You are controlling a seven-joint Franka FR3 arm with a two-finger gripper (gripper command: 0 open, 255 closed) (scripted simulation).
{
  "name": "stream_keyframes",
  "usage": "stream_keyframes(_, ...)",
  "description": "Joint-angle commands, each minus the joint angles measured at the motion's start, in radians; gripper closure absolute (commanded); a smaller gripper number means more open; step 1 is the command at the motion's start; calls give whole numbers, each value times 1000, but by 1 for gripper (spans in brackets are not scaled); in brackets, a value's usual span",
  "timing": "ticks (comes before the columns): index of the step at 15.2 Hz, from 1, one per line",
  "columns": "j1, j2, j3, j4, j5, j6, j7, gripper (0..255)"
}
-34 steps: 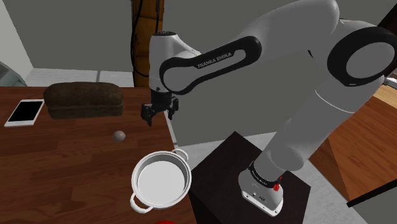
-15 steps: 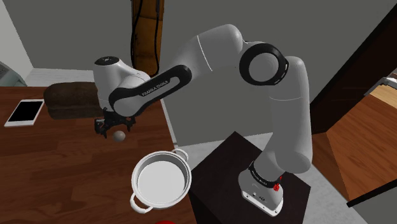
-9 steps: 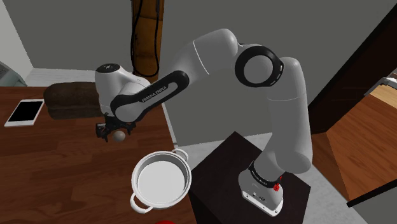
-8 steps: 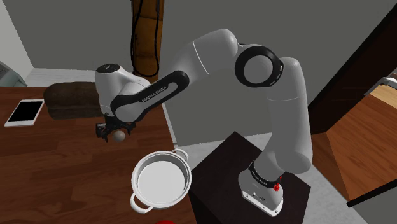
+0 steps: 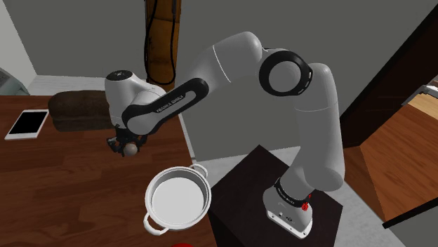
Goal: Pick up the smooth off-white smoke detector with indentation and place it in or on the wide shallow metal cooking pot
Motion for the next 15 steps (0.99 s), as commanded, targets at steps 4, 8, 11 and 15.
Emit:
stream_keyframes(4,0,0,0,0,0,0,0,255)
stream_keyframes(8,-4,-17,5,1,7,-17,-4,255)
stream_keyframes(11,-9,-42,13,4,17,-45,-10,255)
stream_keyframes(15,-15,-73,23,12,31,-83,-19,255)
